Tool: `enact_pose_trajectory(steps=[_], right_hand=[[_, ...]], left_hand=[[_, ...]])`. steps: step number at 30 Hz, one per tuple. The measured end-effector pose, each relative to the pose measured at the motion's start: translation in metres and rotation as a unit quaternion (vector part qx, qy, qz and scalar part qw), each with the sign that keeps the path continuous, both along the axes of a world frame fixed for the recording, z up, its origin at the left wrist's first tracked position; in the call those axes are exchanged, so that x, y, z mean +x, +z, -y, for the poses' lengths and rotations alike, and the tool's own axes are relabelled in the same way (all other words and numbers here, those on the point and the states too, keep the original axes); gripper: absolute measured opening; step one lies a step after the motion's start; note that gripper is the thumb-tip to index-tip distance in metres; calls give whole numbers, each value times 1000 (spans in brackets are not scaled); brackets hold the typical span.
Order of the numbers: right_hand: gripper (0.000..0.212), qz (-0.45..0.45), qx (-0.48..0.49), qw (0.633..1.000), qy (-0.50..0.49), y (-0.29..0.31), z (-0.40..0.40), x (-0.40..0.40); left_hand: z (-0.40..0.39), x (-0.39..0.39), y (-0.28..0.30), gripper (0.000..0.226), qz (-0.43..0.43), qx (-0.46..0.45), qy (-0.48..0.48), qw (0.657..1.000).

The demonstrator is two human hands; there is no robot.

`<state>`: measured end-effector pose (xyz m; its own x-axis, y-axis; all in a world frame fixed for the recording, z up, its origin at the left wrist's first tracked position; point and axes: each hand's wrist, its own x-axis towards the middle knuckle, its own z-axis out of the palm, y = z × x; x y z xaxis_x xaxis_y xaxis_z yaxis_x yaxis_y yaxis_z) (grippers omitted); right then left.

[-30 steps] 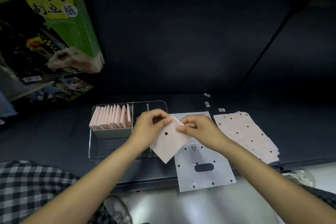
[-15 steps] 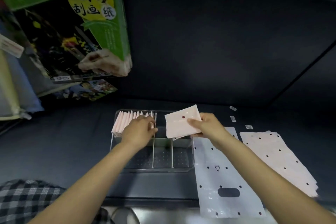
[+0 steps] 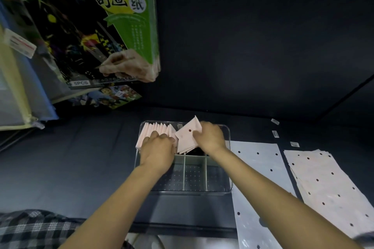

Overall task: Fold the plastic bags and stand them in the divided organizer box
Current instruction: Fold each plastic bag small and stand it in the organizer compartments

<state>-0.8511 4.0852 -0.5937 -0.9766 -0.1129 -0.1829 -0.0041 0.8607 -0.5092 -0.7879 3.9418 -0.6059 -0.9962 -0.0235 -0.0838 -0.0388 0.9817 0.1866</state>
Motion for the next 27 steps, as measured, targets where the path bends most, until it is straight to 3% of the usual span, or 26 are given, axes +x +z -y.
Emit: enact_pose_trajectory(steps=[6, 11, 14, 19, 23, 27], right_hand=[[23, -63, 116, 990, 46, -2, 33, 10], [46, 39, 15, 999, 20, -10, 29, 11], [42, 74, -72, 995, -10, -16, 16, 11], [45, 94, -75, 993, 1, -23, 11, 8], [52, 80, -115, 990, 0, -17, 3, 13], [37, 1, -216, 976, -1, -7, -45, 37]], left_hand=[[-6, 3, -1, 24, -40, -3, -47, 998], [-5, 6, 0, 23, -36, 30, -45, 998], [-2, 6, 0, 27, -36, 46, -33, 998], [-2, 10, -1, 29, -24, 49, -34, 998], [-9, 15, 6, 25, -63, 55, -35, 996], [-41, 23, 22, 19, -140, 101, -116, 978]])
